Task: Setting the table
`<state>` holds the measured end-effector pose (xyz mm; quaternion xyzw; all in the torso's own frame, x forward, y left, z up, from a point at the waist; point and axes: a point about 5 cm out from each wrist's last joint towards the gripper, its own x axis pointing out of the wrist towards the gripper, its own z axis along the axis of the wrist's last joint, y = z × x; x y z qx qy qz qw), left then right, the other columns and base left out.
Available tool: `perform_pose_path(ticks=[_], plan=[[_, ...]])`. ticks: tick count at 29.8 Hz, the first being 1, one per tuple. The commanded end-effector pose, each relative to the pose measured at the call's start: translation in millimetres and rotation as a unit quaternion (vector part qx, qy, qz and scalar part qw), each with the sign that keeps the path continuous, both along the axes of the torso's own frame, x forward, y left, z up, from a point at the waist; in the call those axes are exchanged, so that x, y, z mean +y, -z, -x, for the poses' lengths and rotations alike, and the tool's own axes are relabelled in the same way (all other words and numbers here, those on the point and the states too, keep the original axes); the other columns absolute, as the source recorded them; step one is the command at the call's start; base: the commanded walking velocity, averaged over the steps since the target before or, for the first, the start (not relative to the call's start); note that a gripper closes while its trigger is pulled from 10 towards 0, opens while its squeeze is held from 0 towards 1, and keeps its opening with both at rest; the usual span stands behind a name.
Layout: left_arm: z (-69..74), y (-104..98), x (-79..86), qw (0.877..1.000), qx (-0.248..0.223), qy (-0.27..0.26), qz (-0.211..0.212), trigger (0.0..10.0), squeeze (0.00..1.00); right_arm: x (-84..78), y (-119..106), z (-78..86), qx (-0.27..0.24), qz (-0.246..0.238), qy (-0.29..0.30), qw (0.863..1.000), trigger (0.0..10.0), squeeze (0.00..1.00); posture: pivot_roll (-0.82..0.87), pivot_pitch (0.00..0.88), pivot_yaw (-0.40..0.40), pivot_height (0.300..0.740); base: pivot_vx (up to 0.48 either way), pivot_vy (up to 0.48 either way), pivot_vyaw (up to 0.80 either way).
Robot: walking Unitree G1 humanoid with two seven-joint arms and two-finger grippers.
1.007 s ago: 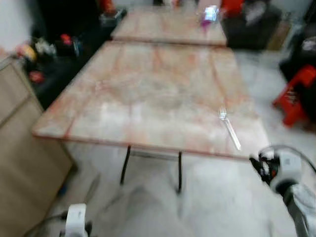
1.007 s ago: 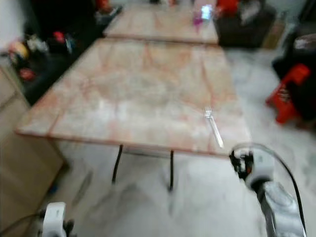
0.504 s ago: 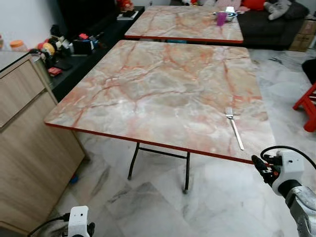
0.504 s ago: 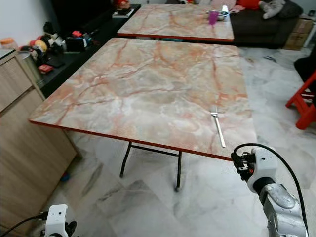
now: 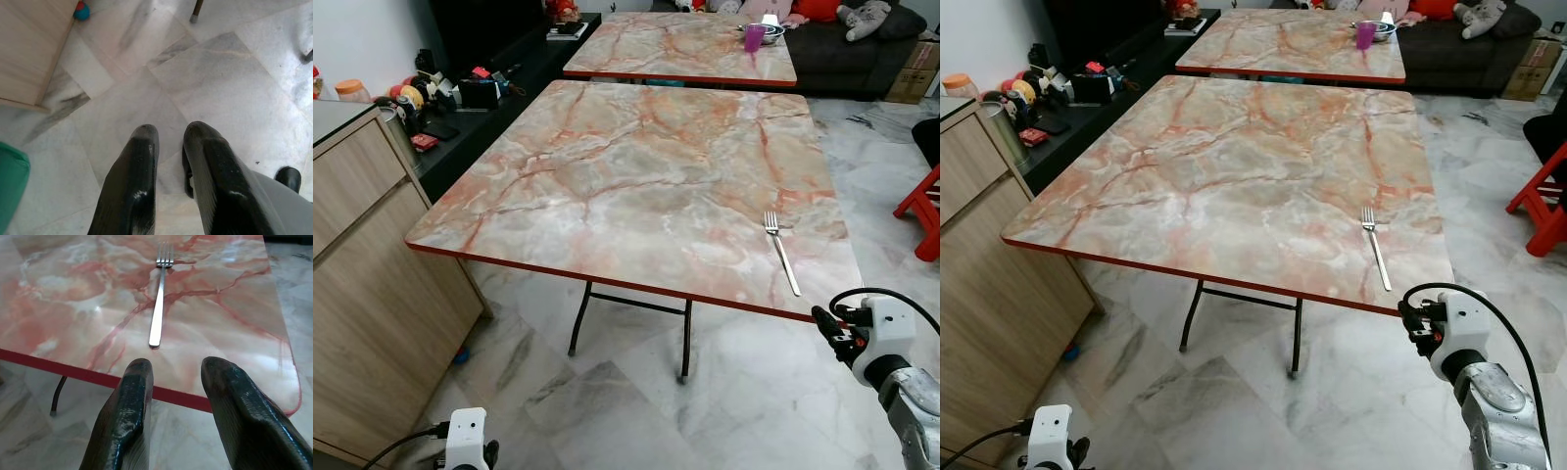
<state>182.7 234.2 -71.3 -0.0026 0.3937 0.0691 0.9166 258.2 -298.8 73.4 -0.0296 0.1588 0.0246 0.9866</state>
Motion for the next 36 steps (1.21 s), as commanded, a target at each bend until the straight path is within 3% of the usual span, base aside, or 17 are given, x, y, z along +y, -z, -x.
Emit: perform_pose_path(ticks=[1,27,36], plan=[[0.8,-0.1,2.7,1.0,0.003,-0.002,-0.002,10.0,0.0,-0.2,-2.2,-2.0,-0.005,0.005,0.0,1.0,10.0,0.0,0.02,0.04,0.021,0.74,0.266,0.0,-0.54],[2.3,0.2,2.7,1.0,0.001,0.002,-0.002,10.0,0.0,4.7,-4.2,-5.7,-0.023,-0.005,-0.004,1.0,10.0,0.0,0.02,0.017,0.026,0.74,0.272,0.0,-0.12],[2.1,0.3,2.7,1.0,0.003,0.0,-0.001,10.0,0.0,6.9,-4.7,-6.0,-0.027,-0.007,-0.008,1.0,10.0,0.0,0.02,0.034,0.023,0.74,0.0,0.0,-0.63]])
